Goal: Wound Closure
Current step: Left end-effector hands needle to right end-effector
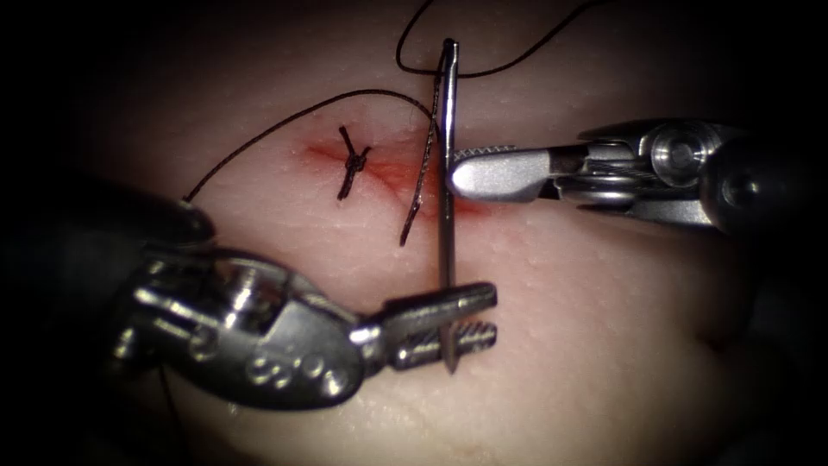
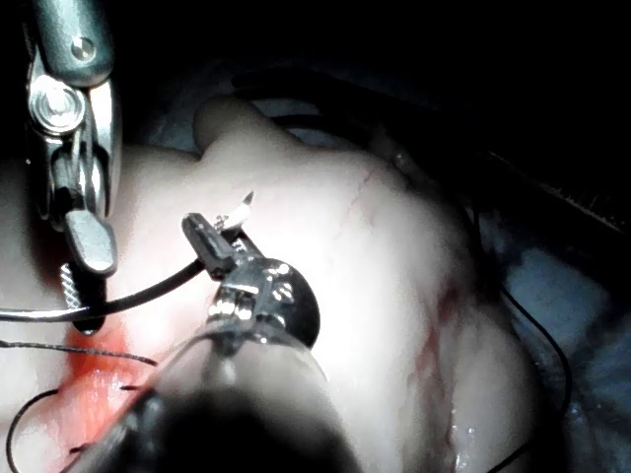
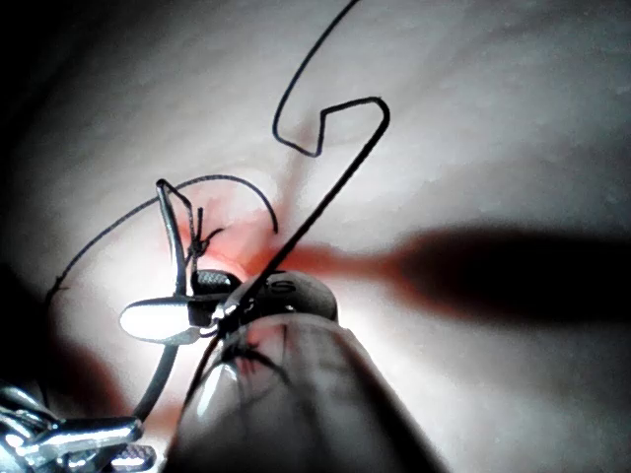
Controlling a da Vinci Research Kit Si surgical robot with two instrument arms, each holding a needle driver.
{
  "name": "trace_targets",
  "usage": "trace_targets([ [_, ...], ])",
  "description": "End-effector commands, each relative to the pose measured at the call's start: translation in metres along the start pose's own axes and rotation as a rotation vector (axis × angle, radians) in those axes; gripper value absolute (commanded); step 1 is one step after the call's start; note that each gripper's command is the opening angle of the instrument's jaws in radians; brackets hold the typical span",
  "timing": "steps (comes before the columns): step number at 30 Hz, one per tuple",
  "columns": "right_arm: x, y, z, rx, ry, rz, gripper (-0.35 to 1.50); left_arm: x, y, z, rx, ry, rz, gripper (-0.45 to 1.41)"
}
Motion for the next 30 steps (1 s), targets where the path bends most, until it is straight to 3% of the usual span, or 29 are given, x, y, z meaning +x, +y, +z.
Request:
trace_targets([
  [1,-0.0004,0.0003,0.0011,-0.002,-0.001,-0.001,1.20,0.0001,0.0010,0.0006,-0.004,0.003,-0.002,-0.45],
  [7,-0.0003,0.0003,0.0018,-0.004,-0.012,-0.002,1.15,0.0004,0.0010,0.0007,-0.008,0.001,0.009,-0.45],
  [10,-0.0003,0.0003,0.0017,-0.006,-0.015,-0.002,0.98,0.0004,0.0009,0.0007,-0.008,0.001,0.007,-0.45],
  [11,-0.0003,0.0003,0.0016,-0.010,-0.020,-0.003,0.83,0.0004,0.0008,0.0007,-0.008,0.001,0.007,-0.45],
  [12,-0.0004,0.0003,0.0015,-0.015,-0.027,-0.003,0.44,0.0004,0.0008,0.0007,-0.008,0.000,0.006,-0.45],
  [13,-0.0005,0.0003,0.0013,-0.027,-0.042,-0.005,-0.35,0.0004,0.0007,0.0008,-0.008,0.000,0.006,-0.45],
  [20,-0.0001,0.0006,0.0010,-0.054,-0.047,0.019,-0.35,0.0004,0.0003,0.0011,-0.015,-0.005,0.003,-0.45],
  [21,0.0000,0.0007,0.0009,-0.057,-0.044,0.019,-0.35,0.0004,0.0002,0.0010,-0.018,-0.006,0.003,-0.30],
  [23,0.0007,0.0011,0.0008,-0.072,-0.033,0.021,-0.35,0.0004,0.0001,0.0009,-0.028,-0.024,-0.038,0.99],
  [26,0.0020,0.0021,0.0004,-0.078,0.010,0.015,-0.35,0.0005,0.0000,0.0000,-0.053,-0.011,-0.205,1.28],
  [30,0.0032,0.0028,-0.0001,-0.084,0.058,-0.012,-0.35,0.0002,-0.0009,-0.0019,-0.107,0.057,-0.359,1.31],
])
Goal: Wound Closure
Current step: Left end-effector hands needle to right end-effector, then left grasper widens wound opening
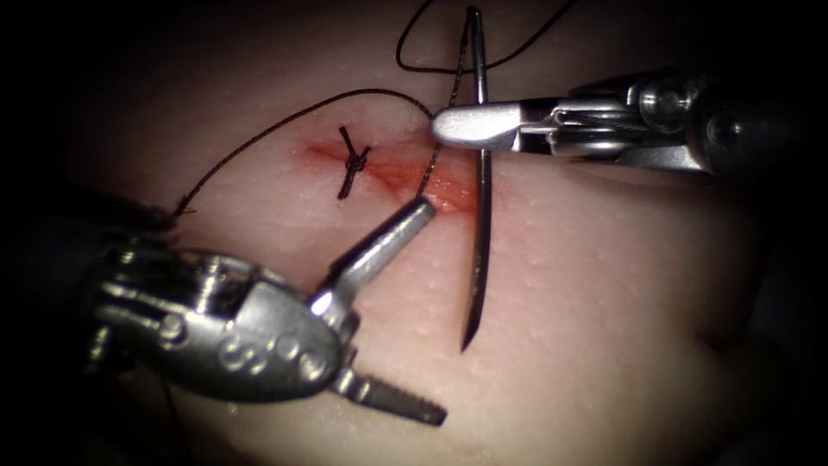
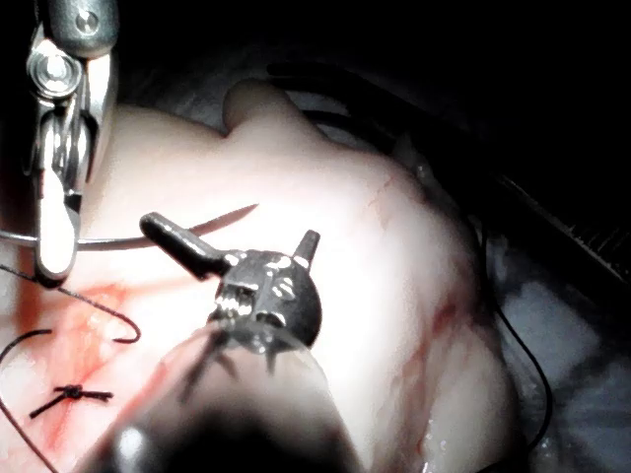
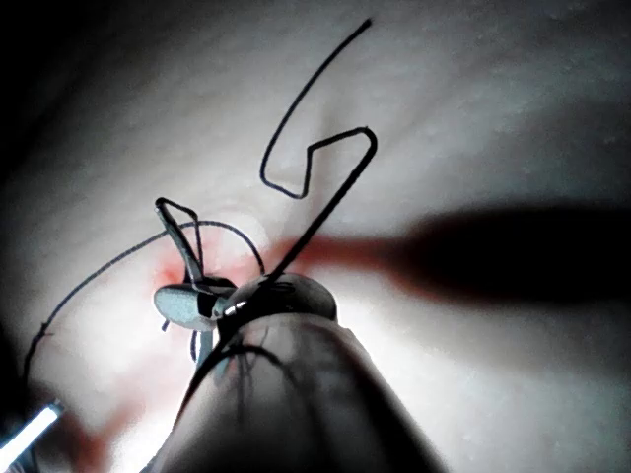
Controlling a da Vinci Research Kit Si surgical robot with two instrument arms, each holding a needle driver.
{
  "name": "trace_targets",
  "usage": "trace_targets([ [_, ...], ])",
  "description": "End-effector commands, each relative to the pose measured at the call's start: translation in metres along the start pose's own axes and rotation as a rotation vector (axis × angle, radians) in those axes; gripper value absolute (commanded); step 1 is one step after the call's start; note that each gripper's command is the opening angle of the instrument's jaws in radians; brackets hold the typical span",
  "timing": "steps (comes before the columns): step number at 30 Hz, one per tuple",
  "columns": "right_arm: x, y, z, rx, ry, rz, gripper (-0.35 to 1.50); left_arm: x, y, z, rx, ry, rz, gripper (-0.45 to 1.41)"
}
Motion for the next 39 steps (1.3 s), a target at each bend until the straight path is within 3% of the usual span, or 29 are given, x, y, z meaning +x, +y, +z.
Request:
trace_targets([
  [1,-0.0001,0.0006,0.0005,-0.002,0.015,-0.009,-0.35,-0.0004,0.0005,0.0000,-0.023,0.018,-0.041,1.30],
  [2,0.0001,0.0007,0.0004,0.002,0.031,-0.017,-0.35,-0.0005,0.0000,-0.0007,-0.048,0.039,-0.083,1.20],
  [3,0.0002,0.0007,0.0004,0.005,0.048,-0.031,-0.35,-0.0009,-0.0008,-0.0017,-0.080,0.063,-0.131,0.54],
  [5,0.0004,0.0006,0.0003,0.016,0.067,-0.074,-0.35,-0.0019,-0.0027,-0.0027,-0.129,0.068,-0.176,-0.12],
  [7,0.0007,0.0004,0.0002,0.027,0.086,-0.099,-0.35,-0.0026,-0.0037,-0.0028,-0.163,0.055,-0.173,-0.45],
  [12,0.0020,-0.0001,-0.0006,0.022,0.145,-0.160,-0.35,-0.0043,-0.0050,-0.0018,-0.207,0.007,-0.193,-0.45],
  [19,0.0023,-0.0014,-0.0010,0.019,0.192,-0.347,-0.35,-0.0083,-0.0069,0.0027,-0.263,-0.234,-0.205,-0.45],
  [25,0.0023,-0.0014,-0.0010,0.014,0.196,-0.412,-0.35,-0.0106,-0.0072,0.0039,-0.342,-0.385,-0.194,-0.45],
  [28,0.0023,-0.0014,-0.0010,0.013,0.200,-0.435,-0.35,-0.0112,-0.0072,0.0040,-0.397,-0.433,-0.189,-0.45],
  [39,0.0022,-0.0015,-0.0007,0.006,0.210,-0.523,-0.35,-0.0123,-0.0090,0.0055,-0.426,-0.480,-0.201,-0.45],
])
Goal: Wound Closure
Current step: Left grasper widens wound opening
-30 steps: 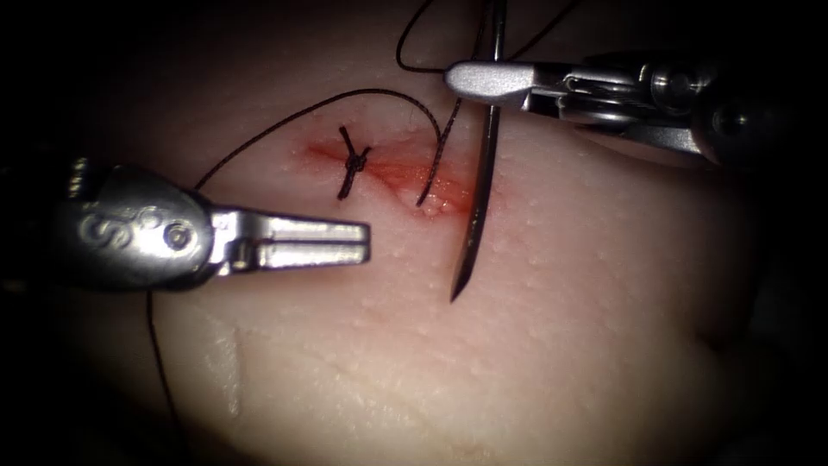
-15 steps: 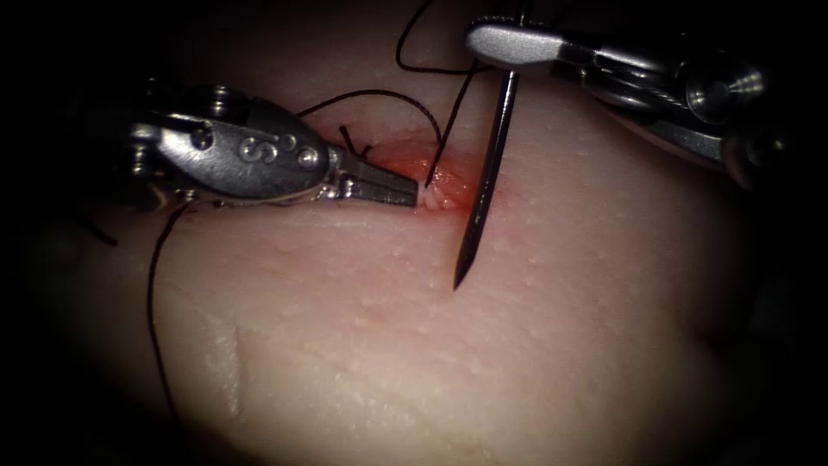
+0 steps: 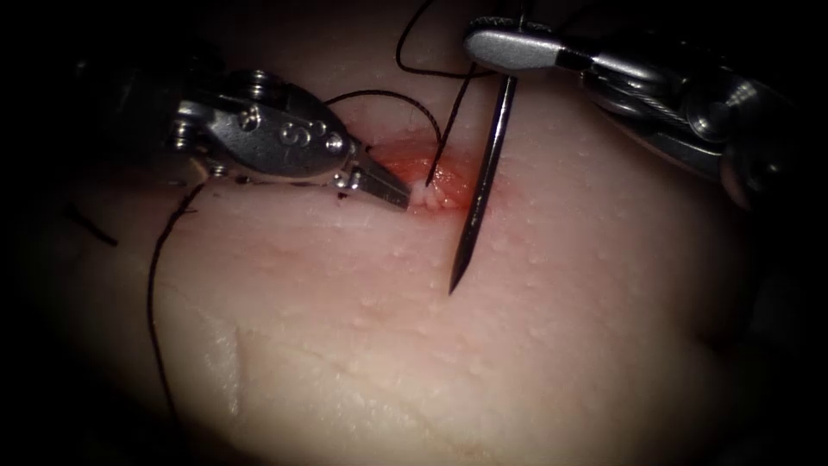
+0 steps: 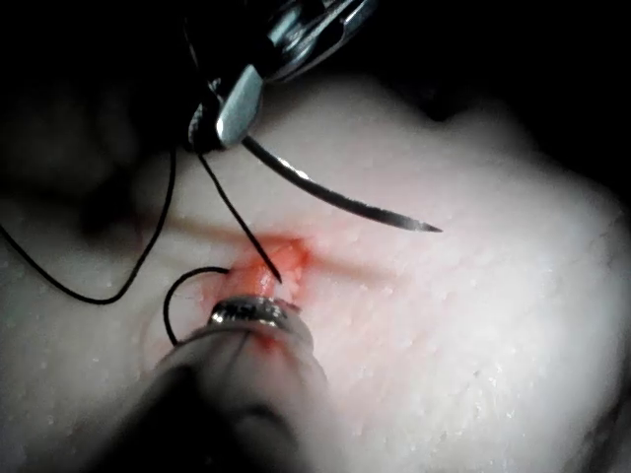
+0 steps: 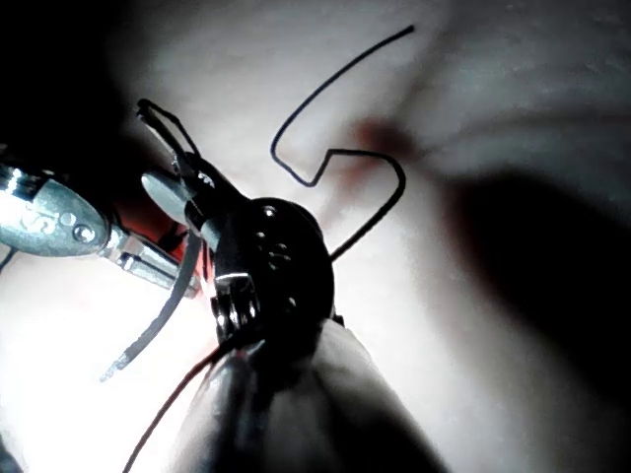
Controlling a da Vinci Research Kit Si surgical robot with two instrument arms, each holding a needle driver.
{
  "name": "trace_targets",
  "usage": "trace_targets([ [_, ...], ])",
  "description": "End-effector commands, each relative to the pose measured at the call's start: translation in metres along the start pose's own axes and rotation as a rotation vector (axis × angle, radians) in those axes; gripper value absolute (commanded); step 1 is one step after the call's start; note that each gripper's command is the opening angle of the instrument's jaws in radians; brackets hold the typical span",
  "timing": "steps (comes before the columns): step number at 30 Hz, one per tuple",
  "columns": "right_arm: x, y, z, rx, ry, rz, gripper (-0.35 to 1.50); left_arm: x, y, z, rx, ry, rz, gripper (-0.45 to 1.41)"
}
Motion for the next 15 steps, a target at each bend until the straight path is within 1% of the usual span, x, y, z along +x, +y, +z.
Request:
trace_targets([
  [1,-0.0008,-0.0001,0.0005,0.001,0.002,-0.009,-0.35,-0.0001,0.0000,0.0011,-0.005,-0.004,-0.005,-0.45],
  [6,-0.0008,-0.0001,0.0007,0.006,0.006,-0.026,-0.35,-0.0007,-0.0011,0.0020,-0.017,-0.040,-0.007,-0.45],
  [10,-0.0007,-0.0001,0.0008,0.005,0.011,-0.049,-0.35,-0.0015,-0.0015,0.0028,-0.048,-0.074,-0.013,-0.45],
  [15,-0.0004,0.0004,0.0011,0.002,0.021,-0.089,-0.35,-0.0023,-0.0022,0.0036,-0.084,-0.078,-0.024,-0.45],
])
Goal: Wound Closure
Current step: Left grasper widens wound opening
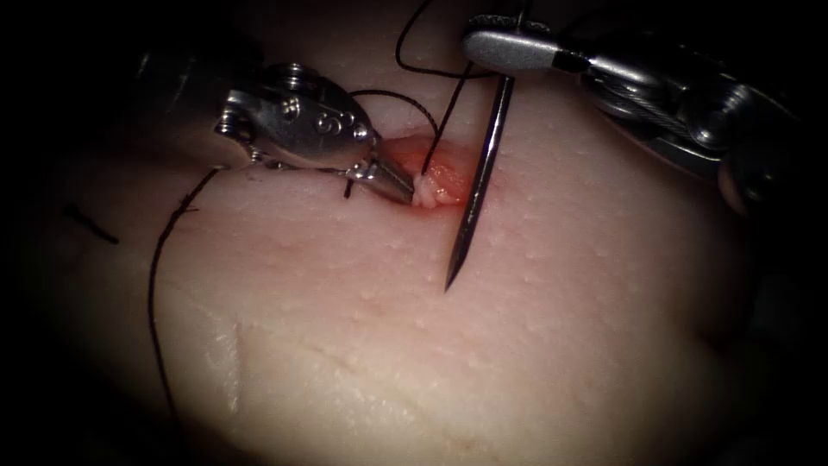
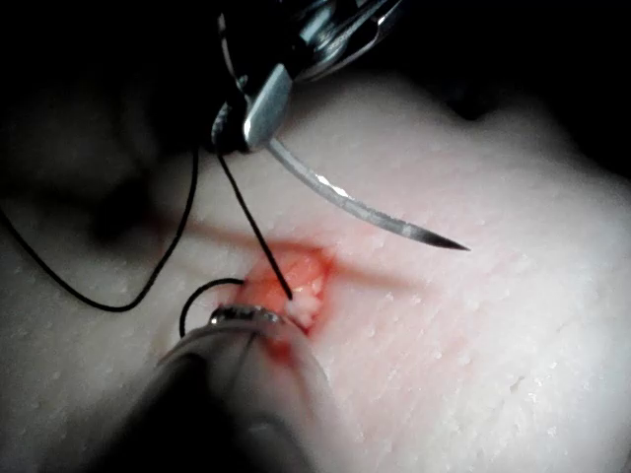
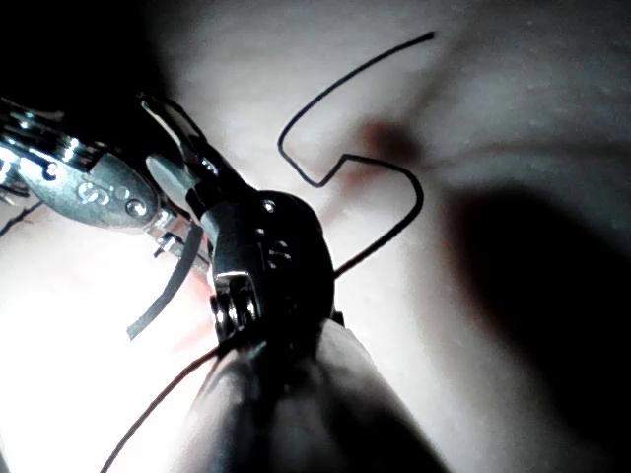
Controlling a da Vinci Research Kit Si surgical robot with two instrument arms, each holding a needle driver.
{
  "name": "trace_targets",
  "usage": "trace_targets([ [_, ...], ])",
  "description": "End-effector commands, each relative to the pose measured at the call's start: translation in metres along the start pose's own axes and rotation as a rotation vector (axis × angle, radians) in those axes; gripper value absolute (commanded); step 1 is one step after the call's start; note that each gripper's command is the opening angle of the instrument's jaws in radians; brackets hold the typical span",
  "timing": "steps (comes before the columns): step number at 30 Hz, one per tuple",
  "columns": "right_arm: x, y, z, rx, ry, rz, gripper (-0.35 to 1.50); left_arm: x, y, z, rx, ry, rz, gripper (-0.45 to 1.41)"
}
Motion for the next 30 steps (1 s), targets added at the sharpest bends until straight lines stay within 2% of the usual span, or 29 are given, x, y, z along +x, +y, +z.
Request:
trace_targets([
  [1,-0.0007,0.0001,0.0007,0.002,0.005,-0.023,-0.35,0.0001,0.0003,0.0010,-0.009,0.000,-0.001,-0.45],
  [7,-0.0006,0.0005,0.0015,0.004,0.016,-0.100,-0.35,0.0002,0.0005,0.0012,-0.068,-0.019,0.012,-0.45],
  [14,-0.0007,0.0006,0.0018,0.014,0.025,-0.137,-0.35,0.0001,0.0017,0.0016,-0.168,-0.104,0.033,-0.45],
  [23,-0.0010,0.0005,0.0018,0.013,0.032,-0.192,-0.35,0.0010,0.0012,0.0018,-0.200,-0.127,0.036,-0.45],
  [25,-0.0009,0.0006,0.0019,0.010,0.034,-0.221,-0.35,0.0011,0.0010,0.0016,-0.201,-0.126,0.040,-0.35],
  [26,-0.0009,0.0007,0.0020,0.007,0.035,-0.239,-0.35,0.0012,0.0010,0.0014,-0.195,-0.129,0.043,-0.20],
  [27,-0.0009,0.0008,0.0021,0.005,0.036,-0.251,-0.35,0.0012,0.0009,0.0012,-0.191,-0.131,0.038,-0.13],
  [30,-0.0009,0.0011,0.0024,-0.001,0.039,-0.288,-0.35,0.0013,0.0009,0.0006,-0.184,-0.135,0.034,-0.06],
])
